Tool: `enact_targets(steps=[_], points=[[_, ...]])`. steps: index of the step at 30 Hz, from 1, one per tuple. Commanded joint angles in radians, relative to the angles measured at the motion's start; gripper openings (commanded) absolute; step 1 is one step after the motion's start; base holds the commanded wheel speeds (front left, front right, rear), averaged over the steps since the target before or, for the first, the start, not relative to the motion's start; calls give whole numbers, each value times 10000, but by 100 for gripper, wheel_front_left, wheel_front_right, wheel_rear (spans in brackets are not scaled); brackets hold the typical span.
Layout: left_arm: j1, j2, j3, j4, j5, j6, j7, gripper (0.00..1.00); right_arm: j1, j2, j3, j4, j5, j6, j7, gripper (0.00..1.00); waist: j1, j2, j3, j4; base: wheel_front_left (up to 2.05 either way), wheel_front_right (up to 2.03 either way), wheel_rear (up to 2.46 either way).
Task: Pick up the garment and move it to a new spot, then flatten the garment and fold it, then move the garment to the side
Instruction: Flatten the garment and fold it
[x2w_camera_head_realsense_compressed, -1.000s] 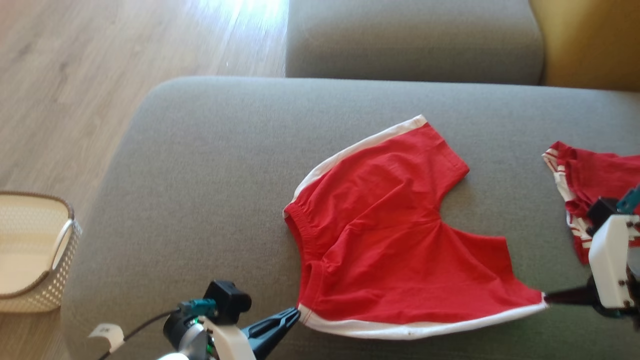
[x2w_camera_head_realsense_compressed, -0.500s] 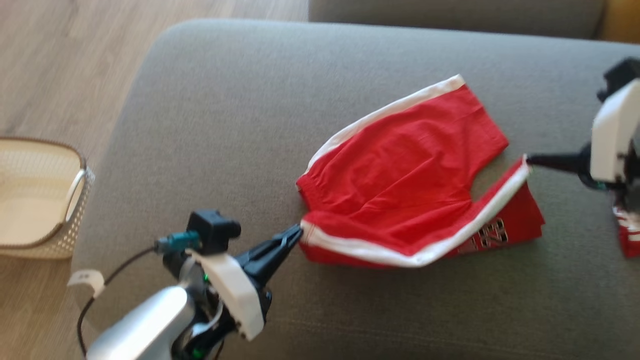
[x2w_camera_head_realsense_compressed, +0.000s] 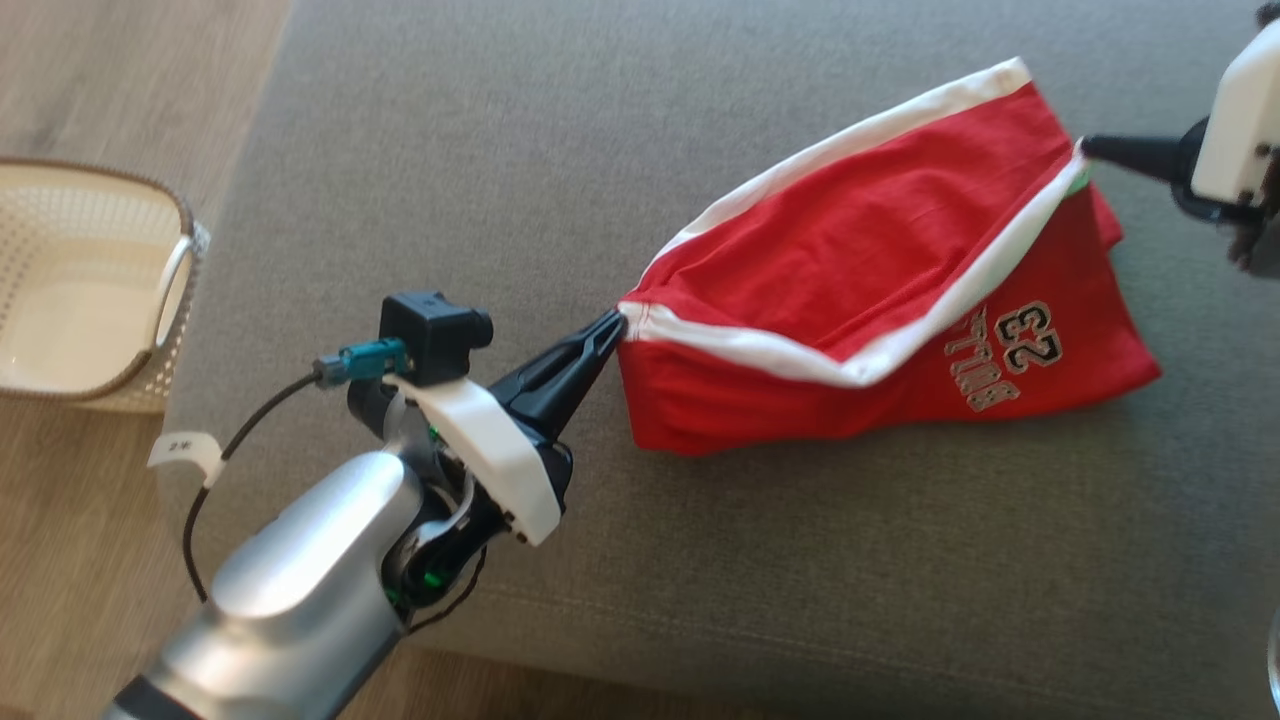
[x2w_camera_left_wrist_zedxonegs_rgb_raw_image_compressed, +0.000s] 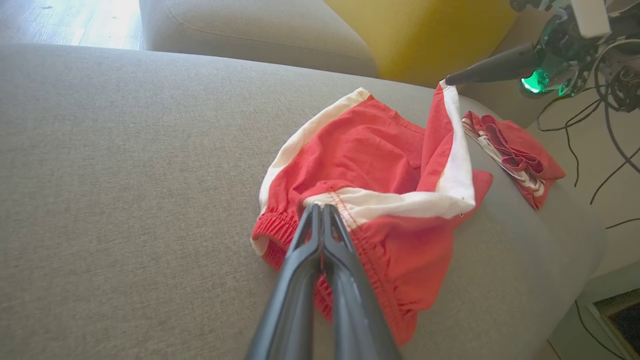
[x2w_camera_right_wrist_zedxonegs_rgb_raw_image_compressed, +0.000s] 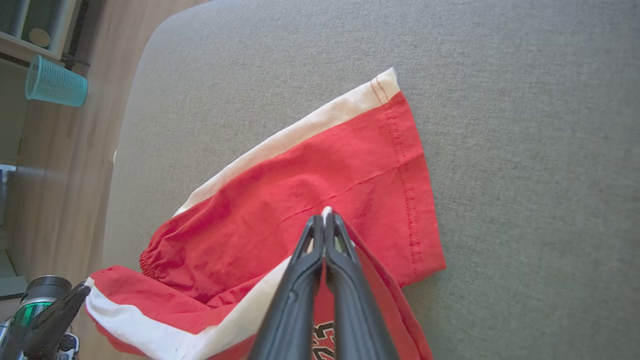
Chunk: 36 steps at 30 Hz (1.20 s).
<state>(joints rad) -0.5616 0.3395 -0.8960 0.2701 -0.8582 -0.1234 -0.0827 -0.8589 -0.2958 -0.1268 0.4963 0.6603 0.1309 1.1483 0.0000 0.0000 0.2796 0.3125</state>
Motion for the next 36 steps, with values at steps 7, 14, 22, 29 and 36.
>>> enact_targets(steps=[7, 14, 22, 29, 36], points=[[-870, -87, 176, 464, -201, -61, -460, 0, -991, 8, -182, 305, -753, -2, -1170, 0, 0, 0, 641, 256, 0, 0, 0], [-1207, -255, -180, 829, -348, -70, -795, 0, -1423, -234, -154, 903, -1103, -2, -2347, 0, 0, 0, 965, 432, 0, 0, 0], [-1562, -440, -503, 1125, -584, -71, -1159, 0, -1891, -552, 248, 1306, -1071, -2, -3378, 0, 0, 0, 1309, 665, 0, 0, 0], [-1829, -644, -719, 1384, -739, -72, -1430, 0, -2149, -746, 963, 1488, -843, -2, -4098, 0, 0, 0, 1569, 836, 0, 0, 0], [-2222, -950, -894, 1766, -828, -72, -1621, 0, -2414, -1080, 1490, 1776, -552, -2, -4725, 0, 0, 0, 1863, 1011, 0, 0, 0]])
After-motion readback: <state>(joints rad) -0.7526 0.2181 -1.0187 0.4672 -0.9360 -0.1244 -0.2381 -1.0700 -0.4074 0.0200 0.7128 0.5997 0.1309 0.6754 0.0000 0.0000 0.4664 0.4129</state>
